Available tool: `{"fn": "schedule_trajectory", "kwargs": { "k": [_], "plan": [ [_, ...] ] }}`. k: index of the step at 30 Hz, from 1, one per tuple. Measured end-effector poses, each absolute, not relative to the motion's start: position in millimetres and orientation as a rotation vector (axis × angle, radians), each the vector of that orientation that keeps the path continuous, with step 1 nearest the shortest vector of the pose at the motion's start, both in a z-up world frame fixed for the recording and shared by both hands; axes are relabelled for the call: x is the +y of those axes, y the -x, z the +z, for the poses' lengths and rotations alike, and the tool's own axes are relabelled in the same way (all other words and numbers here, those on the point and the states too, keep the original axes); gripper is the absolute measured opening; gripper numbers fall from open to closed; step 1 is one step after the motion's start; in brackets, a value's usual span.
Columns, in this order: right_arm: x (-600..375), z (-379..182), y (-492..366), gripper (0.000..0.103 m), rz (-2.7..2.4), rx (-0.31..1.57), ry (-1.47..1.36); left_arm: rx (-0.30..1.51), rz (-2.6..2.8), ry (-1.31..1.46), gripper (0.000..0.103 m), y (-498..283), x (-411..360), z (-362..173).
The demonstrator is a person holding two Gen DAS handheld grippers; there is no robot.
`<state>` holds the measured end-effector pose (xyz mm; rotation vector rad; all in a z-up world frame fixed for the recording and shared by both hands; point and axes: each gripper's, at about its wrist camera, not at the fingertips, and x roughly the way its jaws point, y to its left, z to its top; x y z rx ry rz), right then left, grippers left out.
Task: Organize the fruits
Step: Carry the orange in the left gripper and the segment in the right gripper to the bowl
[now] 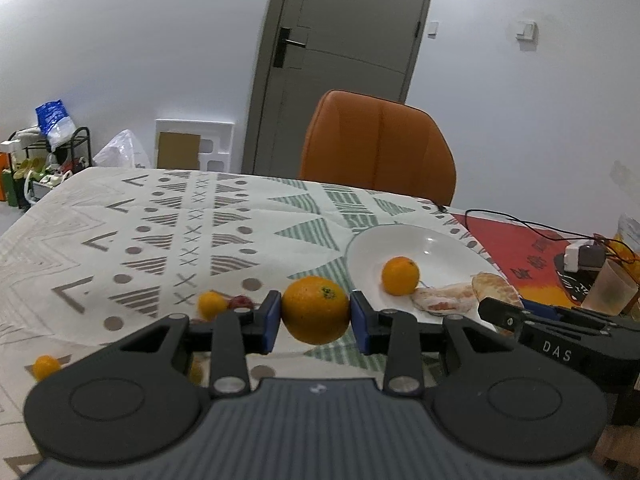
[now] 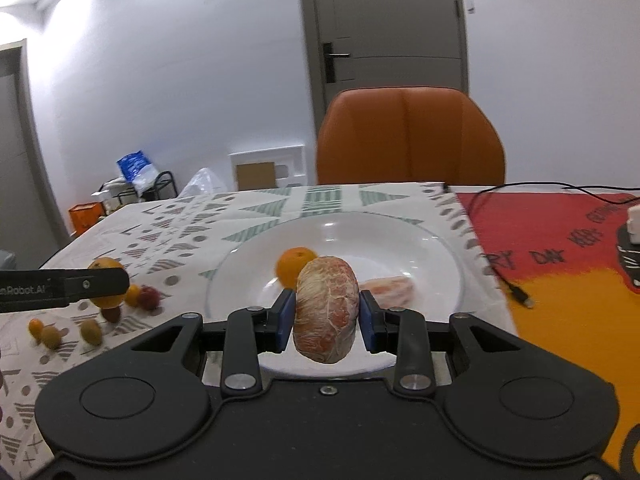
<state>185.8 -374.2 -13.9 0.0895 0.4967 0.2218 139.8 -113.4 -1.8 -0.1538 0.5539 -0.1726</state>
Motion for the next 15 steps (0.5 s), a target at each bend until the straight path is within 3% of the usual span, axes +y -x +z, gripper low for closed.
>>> {"fn": "schedule_trajectory", "kwargs": {
  "k": [15],
  "plan": [
    [-405, -23, -196, 0.032, 0.136, 0.507, -0.13, 0.546, -0.223, 0.114, 0.036, -155, -147, 3]
  ]
}}
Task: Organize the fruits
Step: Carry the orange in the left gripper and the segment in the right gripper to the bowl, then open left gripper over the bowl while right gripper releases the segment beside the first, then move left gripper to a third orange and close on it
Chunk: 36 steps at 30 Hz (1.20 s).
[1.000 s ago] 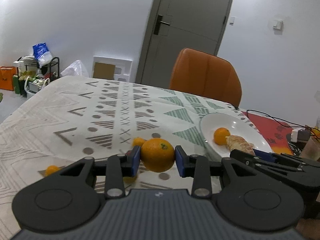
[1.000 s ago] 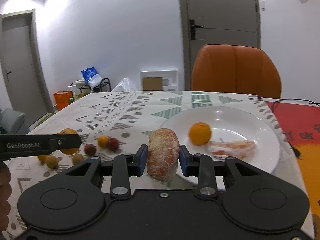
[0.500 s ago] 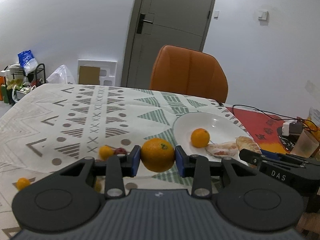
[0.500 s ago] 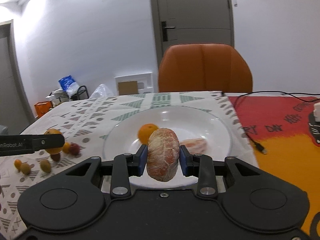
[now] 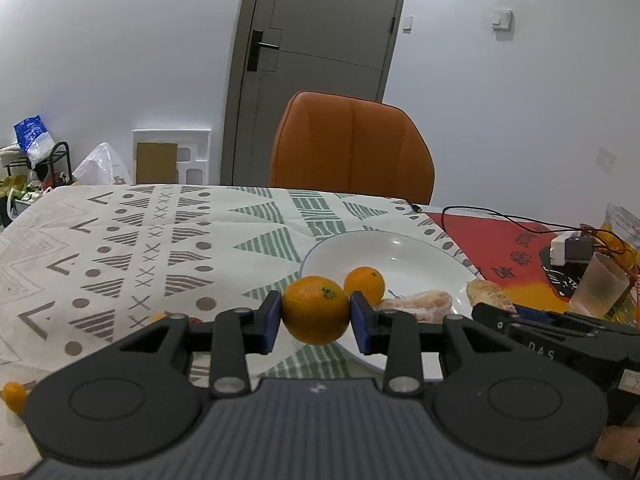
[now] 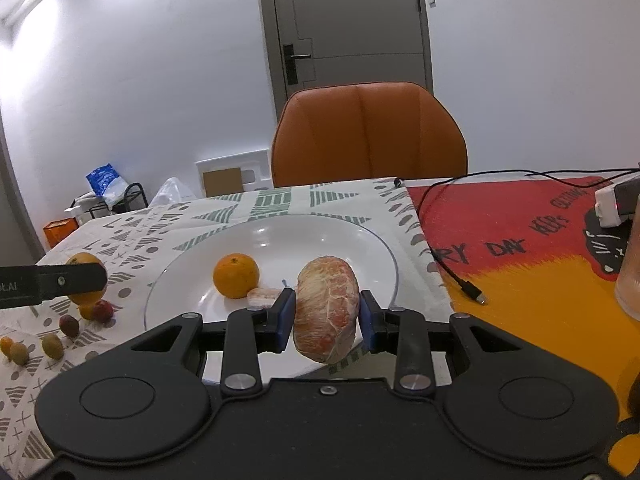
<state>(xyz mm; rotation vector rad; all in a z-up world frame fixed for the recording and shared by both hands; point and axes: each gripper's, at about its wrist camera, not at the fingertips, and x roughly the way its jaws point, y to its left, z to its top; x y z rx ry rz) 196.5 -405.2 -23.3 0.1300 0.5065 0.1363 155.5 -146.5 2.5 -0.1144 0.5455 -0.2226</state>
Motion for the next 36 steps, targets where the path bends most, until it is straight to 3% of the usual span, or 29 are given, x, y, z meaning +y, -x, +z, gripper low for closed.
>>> {"fn": "schedule_trajectory", "kwargs": {
  "k": [7, 15, 29, 36],
  "plan": [
    [-399, -24, -190, 0.054, 0.183, 0.508, -0.13, 0.556, -0.235, 0.112, 0.036, -162, -155, -1],
    [-400, -22, -185, 0.054, 0.197, 0.515, -0.138, 0.559, -0.257, 0.111, 0.036, -164, -163, -1],
    [-382, -24, -182, 0.058, 0.235, 0.521, -0.126, 0.539, -0.163, 0.131, 0.061, -149, -126, 1],
    [-365, -22, -179, 0.059, 0.273, 0.521, -0.111, 0.563, -0.09, 0.145, 0.064, -141, -94, -4]
  ]
}}
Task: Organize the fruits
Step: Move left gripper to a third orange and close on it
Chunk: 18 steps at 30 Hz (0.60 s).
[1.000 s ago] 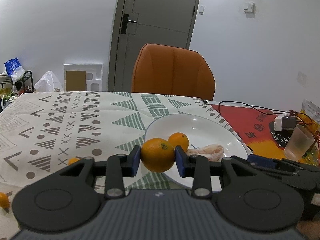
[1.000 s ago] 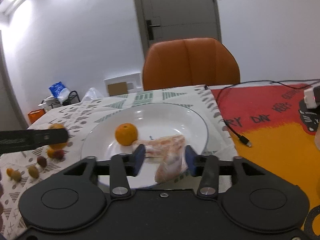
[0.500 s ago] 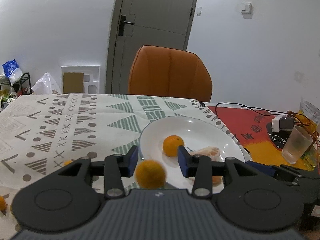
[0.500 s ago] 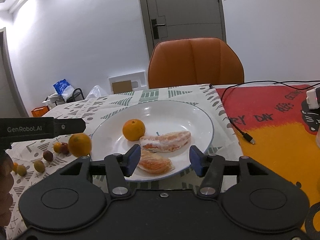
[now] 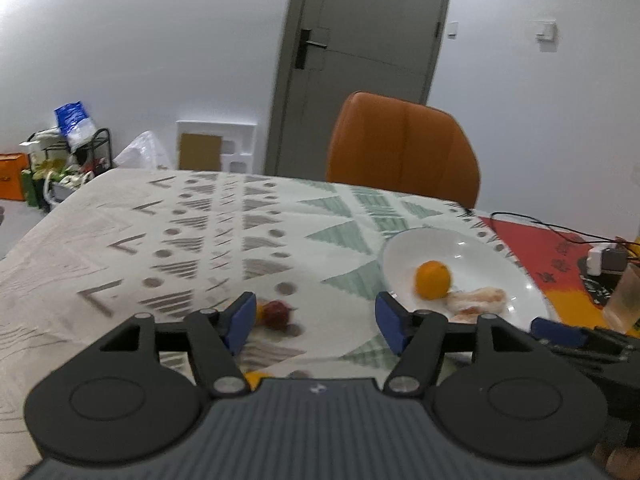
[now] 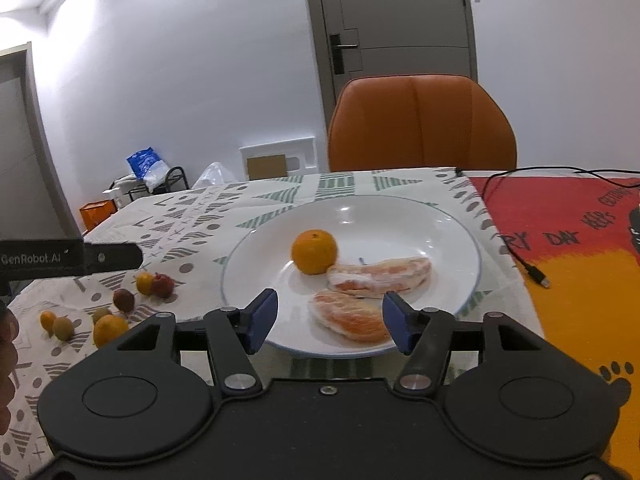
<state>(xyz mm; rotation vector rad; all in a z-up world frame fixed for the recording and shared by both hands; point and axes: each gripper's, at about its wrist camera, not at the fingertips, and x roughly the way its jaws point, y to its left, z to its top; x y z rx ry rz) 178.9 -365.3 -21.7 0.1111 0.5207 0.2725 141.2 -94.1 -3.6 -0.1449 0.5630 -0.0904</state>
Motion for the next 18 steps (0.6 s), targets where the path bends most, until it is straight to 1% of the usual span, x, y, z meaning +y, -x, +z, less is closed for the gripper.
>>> {"fn": "schedule_trajectory", "kwargs": {
  "k": [2, 18],
  "plan": [
    [-362, -22, -178, 0.062, 0.276, 0.519, -0.112, 0.577, -0.077, 0.148, 0.065, -137, -85, -7],
    [-324, -21, -171, 0.062, 0.366, 0.521, -0.078, 0.614, -0.053, 0.172, 0.065, -120, -54, -22]
  ]
}}
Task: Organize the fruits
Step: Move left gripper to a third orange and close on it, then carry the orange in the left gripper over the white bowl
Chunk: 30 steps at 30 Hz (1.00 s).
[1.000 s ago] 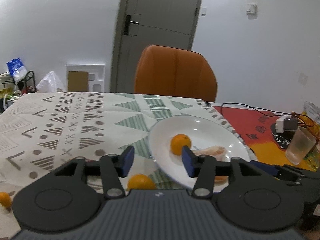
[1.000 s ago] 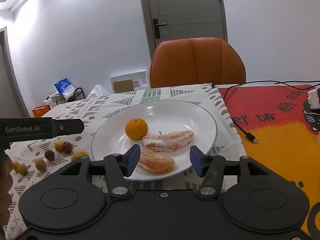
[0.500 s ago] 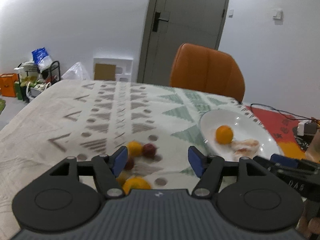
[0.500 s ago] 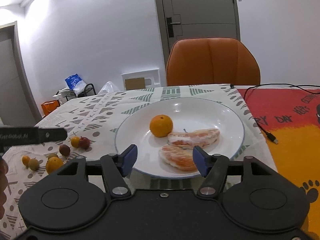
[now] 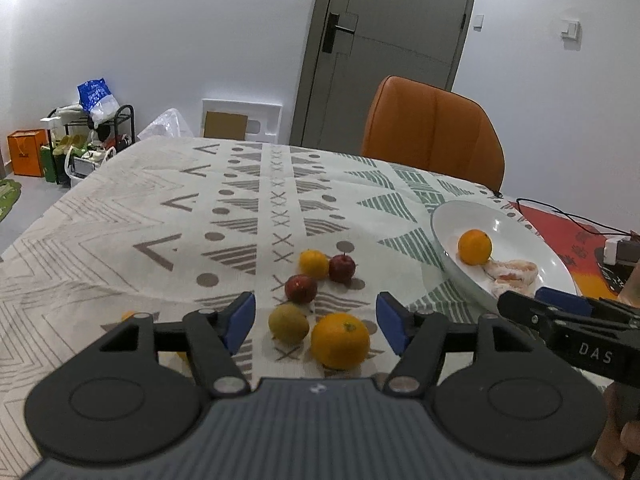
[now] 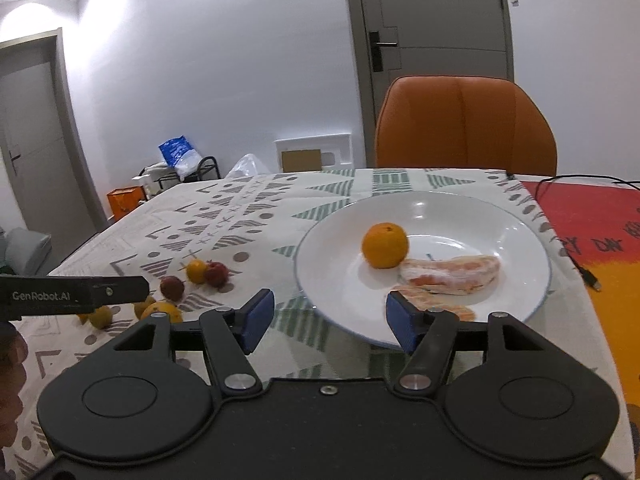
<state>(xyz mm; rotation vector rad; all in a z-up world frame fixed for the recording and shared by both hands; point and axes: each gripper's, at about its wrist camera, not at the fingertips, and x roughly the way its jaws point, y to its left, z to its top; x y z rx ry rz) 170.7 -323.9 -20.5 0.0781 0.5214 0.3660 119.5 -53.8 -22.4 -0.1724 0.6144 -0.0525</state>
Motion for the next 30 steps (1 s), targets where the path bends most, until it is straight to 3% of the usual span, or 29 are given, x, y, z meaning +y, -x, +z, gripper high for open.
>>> {"fn": "schedule_trajectory", "kwargs": {
  "k": [7, 9, 11, 30],
  "plan": [
    [-322, -22, -171, 0.062, 0.362, 0.527, -0.077, 0.649, -0.115, 0.164, 0.059, -121, -64, -31],
    [-324, -22, -172, 0.062, 0.357, 0.527, -0.08, 0.683, -0.129, 0.165, 0.052, -124, -68, -37],
    [-326, -22, -171, 0.062, 0.354, 0.526, -0.083, 0.715, -0.122, 0.172, 0.035, -128, -69, -43],
    [-359, -25, -167, 0.062, 0.302, 0.518, -0.12, 0.631, -0.191, 0.117, 0.033, -145, -115, -21]
  ]
}}
